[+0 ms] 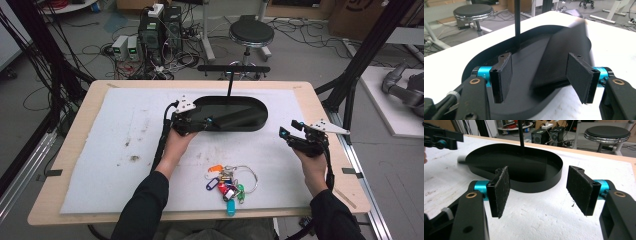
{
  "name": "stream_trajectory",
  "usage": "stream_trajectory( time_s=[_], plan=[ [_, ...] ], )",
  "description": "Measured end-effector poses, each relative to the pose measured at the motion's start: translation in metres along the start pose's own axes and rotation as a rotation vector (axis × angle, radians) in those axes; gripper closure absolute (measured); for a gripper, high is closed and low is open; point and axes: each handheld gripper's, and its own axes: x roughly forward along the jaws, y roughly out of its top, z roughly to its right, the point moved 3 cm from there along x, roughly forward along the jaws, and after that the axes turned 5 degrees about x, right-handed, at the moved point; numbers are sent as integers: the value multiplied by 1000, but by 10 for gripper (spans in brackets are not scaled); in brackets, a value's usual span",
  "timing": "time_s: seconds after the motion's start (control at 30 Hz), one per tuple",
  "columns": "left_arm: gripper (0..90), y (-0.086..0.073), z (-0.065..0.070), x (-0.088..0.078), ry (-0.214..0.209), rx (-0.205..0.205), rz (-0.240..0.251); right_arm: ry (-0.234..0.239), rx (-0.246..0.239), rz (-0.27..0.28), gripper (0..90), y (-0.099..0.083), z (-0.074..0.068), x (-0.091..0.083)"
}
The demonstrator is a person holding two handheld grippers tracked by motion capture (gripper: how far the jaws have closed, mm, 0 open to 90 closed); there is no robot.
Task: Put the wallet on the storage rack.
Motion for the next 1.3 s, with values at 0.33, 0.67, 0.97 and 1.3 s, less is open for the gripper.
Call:
stream_trajectory(
  time_s=[0.33,0.67,0.97,1.3],
  plan=[
    [378,-1,0,-45,21,-6,74,-4,-2,-4,361,0,1,0],
    [343,-10,-2,-96,65,2,113,-8,-6,-9,354,-1,0,-1],
    [301,-37,2,-130,67,-16,72,-15,-4,-18,344,-2,1,-2],
    [279,-54,9,-148,102,10,47,-35,-5,-10,327,-1,-1,-4]
  ],
)
